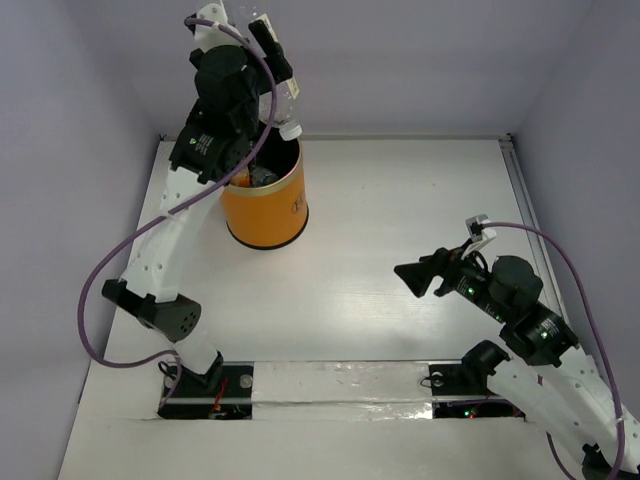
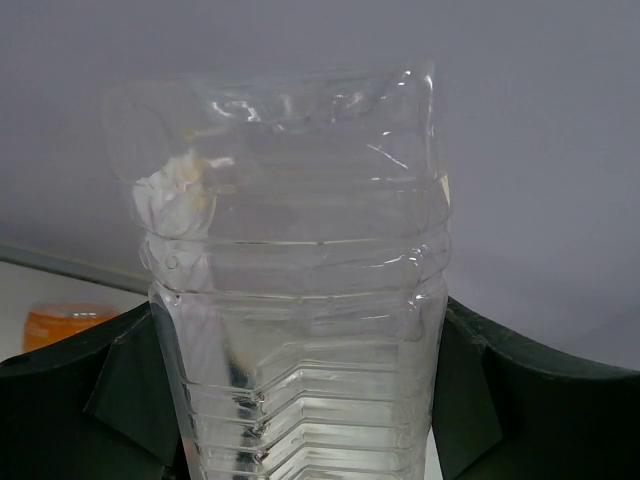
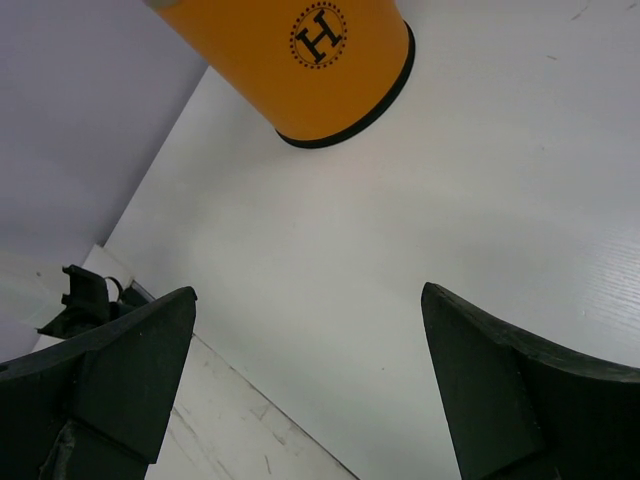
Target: Put the plastic bottles in the bin
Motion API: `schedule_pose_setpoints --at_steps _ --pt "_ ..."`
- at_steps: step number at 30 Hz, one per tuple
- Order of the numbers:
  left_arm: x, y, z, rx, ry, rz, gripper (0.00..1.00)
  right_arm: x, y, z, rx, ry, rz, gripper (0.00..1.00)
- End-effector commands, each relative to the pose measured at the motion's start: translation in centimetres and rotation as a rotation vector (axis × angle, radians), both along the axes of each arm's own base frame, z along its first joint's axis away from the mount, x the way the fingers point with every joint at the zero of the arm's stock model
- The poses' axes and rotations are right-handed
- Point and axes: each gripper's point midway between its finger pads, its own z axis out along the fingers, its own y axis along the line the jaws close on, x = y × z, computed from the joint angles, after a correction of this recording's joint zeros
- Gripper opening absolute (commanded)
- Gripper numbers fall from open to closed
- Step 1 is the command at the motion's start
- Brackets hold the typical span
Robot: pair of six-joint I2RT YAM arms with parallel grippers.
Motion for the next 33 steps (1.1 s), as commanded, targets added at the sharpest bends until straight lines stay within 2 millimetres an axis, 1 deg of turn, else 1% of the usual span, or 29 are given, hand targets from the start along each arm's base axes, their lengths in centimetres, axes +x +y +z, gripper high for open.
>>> schedule_pose_setpoints --at_steps 1,3,4,5,6,7,8,9,10,12,13,14,16,17,18,19,20,21,22,23,24,25,27,28,29,30,31,32,33 --pt "3.4 1.7 -2.5 0.117 -0.001 0.145 0.41 0.1 0.4 1.9 0.043 -0.064 0.015 0.99" --pt "4.4 2.6 -2.8 0.139 -0.018 0.202 0.41 0.1 0.4 1.8 0.046 -0.059 0.02 1.0" --pt "5.3 2.5 -4.3 0.17 0.004 0.216 0.4 -0.1 0.5 1.8 0.05 -0.058 0.026 1.0" --pt "5.7 2.8 -4.5 0.173 -0.01 0.253 0.4 -0.1 0.5 1.7 0.051 -0.053 0.027 1.0" --pt "6.1 3.1 -5.1 0.191 -0.005 0.274 0.4 -0.2 0.5 1.5 0.057 -0.046 0.027 1.0" --pt "6.7 3.2 -6.7 0.233 0.017 0.297 0.4 -0.3 0.4 1.5 0.065 -0.044 0.024 1.0" --pt "6.9 3.5 -6.7 0.228 -0.003 0.326 0.4 -0.4 0.3 1.4 0.07 -0.042 0.02 1.0" --pt "7.3 4.4 -7.9 0.261 0.02 0.369 0.4 -0.5 0.2 1.5 0.083 -0.041 0.014 1.0" --pt "7.5 4.4 -8.2 0.274 0.02 0.375 0.4 -0.5 0.2 1.2 0.083 -0.028 0.01 1.0" --pt "8.3 5.7 -8.5 0.283 0.018 0.4 0.4 -0.8 -0.1 1.1 0.095 -0.019 0.002 1.0" --pt "8.5 5.5 -9.1 0.297 0.028 0.39 0.4 -0.9 -0.2 0.8 0.096 -0.013 -0.004 1.0" --pt "8.7 6.0 -9.4 0.295 0.023 0.395 0.4 -1.0 -0.3 0.6 0.097 -0.007 -0.008 1.0" --pt "8.5 6.0 -10.3 0.295 0.031 0.387 0.4 -0.8 -0.5 0.4 0.104 0.0 -0.024 1.0" --pt "8.5 5.9 -12.6 0.316 0.068 0.377 0.41 -0.8 -0.6 0.4 0.106 0.002 -0.031 1.0" --pt "8.4 5.7 -13.5 0.305 0.075 0.363 0.44 -0.7 -0.6 0.4 0.112 0.005 -0.037 1.0" --pt "7.6 5.5 -13.5 0.289 0.071 0.353 0.48 -0.5 -0.6 0.5 0.115 0.003 -0.046 1.0" --pt "7.1 4.9 -15.9 0.299 0.107 0.334 0.57 -0.4 -0.6 0.7 0.123 -0.002 -0.048 1.0" --pt "6.5 4.6 -16.7 0.263 0.109 0.325 0.61 -0.3 -0.5 0.7 0.126 0.0 -0.051 1.0" --pt "5.5 5.0 -16.0 0.234 0.089 0.325 0.65 -0.1 -0.5 0.8 0.128 -0.003 -0.054 1.0" --pt "4.6 4.1 -18.2 0.244 0.119 0.297 0.72 0.1 -0.4 1.0 0.133 -0.01 -0.055 1.0" --pt "4.2 3.8 -18.3 0.216 0.109 0.291 0.75 0.4 -0.2 0.8 0.127 -0.003 -0.057 1.0" --pt "3.3 4.3 -18.4 0.208 0.109 0.295 0.84 0.6 0.0 0.8 0.126 -0.004 -0.055 1.0" --pt "2.4 3.2 -18.0 0.196 0.097 0.264 0.94 1.0 0.3 1.1 0.128 -0.013 -0.051 1.0" --pt "1.9 2.9 -17.4 0.192 0.088 0.252 0.99 1.4 0.6 0.9 0.12 -0.005 -0.049 1.0" --pt "1.6 2.7 -16.8 0.193 0.079 0.244 0.99 1.6 0.8 0.8 0.116 -0.004 -0.048 1.0" --pt "1.2 2.4 -16.4 0.196 0.076 0.241 0.99 1.9 0.9 1.2 0.118 -0.019 -0.048 1.0" --pt "0.7 2.1 -15.2 0.193 0.057 0.232 0.99 2.2 1.0 1.4 0.116 -0.027 -0.049 1.0" --pt "0.5 2.3 -14.6 0.191 0.052 0.236 0.99 2.6 1.3 1.5 0.113 -0.027 -0.05 1.0" --pt "0.1 1.8 -14.0 0.187 0.044 0.22 0.99 2.8 1.4 1.5 0.11 -0.03 -0.051 1.0"
